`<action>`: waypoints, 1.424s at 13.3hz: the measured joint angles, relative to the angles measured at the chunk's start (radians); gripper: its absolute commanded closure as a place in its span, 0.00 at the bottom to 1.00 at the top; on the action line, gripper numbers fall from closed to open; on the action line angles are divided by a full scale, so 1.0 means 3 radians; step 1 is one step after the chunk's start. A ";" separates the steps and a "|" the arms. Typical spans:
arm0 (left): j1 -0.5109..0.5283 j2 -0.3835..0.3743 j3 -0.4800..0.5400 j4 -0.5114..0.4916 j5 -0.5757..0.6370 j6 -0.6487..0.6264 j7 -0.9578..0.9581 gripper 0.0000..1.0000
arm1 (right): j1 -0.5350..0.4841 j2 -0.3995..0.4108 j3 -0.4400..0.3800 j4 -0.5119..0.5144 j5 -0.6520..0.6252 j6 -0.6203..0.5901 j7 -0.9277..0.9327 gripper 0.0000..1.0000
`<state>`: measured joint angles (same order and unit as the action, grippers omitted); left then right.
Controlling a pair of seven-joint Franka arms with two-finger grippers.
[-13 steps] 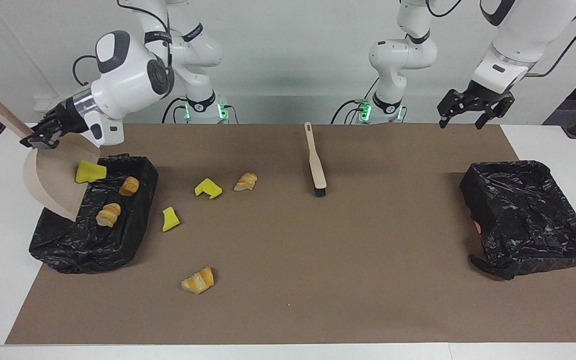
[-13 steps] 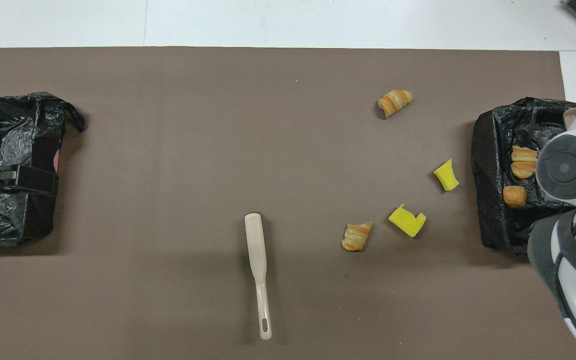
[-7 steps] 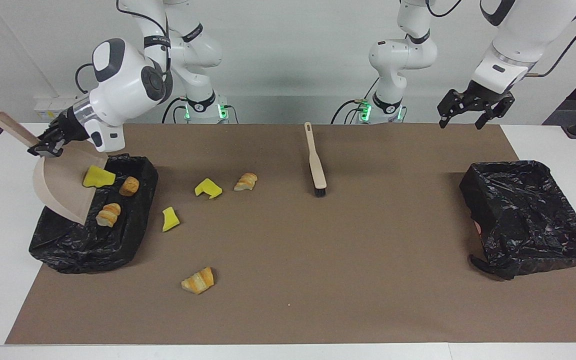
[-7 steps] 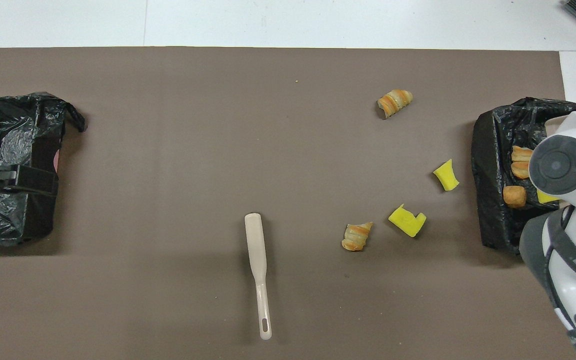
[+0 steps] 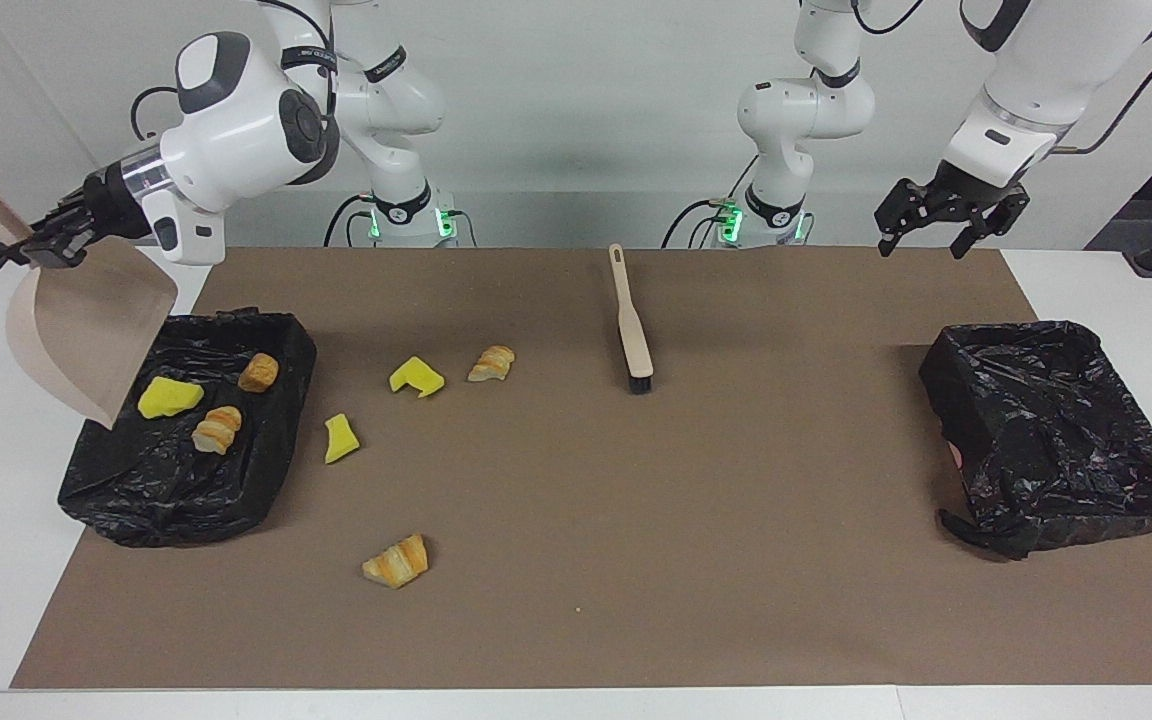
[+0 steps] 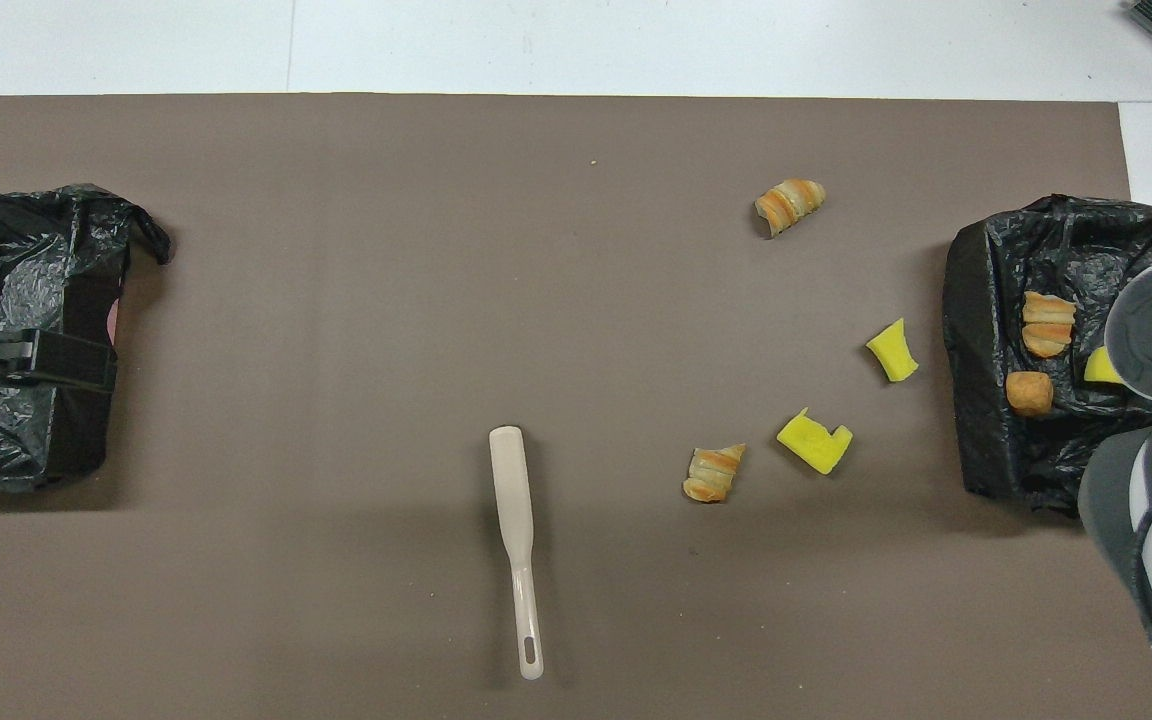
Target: Sweep and dump trash in bin
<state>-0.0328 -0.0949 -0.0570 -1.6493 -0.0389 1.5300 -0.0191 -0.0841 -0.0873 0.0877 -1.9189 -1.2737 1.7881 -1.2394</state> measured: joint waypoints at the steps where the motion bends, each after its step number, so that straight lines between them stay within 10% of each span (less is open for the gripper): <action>1: 0.0000 0.0000 0.0000 0.0000 0.0000 0.0000 0.0000 0.00 | 0.0000 0.0007 0.0002 0.0001 0.0077 0.0000 0.0000 1.00; 11: 0.0000 0.0000 0.0000 0.0000 0.0000 0.0000 0.0000 0.00 | 0.0080 0.0329 0.0206 0.0383 0.1793 -0.0008 0.1358 1.00; 19: 0.0000 0.0000 0.0000 0.0000 0.0000 0.0000 0.0000 0.00 | 0.0895 0.1338 0.0246 0.1431 0.2569 -0.0025 0.3182 1.00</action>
<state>-0.0328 -0.0949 -0.0570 -1.6493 -0.0389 1.5300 -0.0191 0.1843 0.3140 0.1615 -1.4896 -0.5031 1.7807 -0.2847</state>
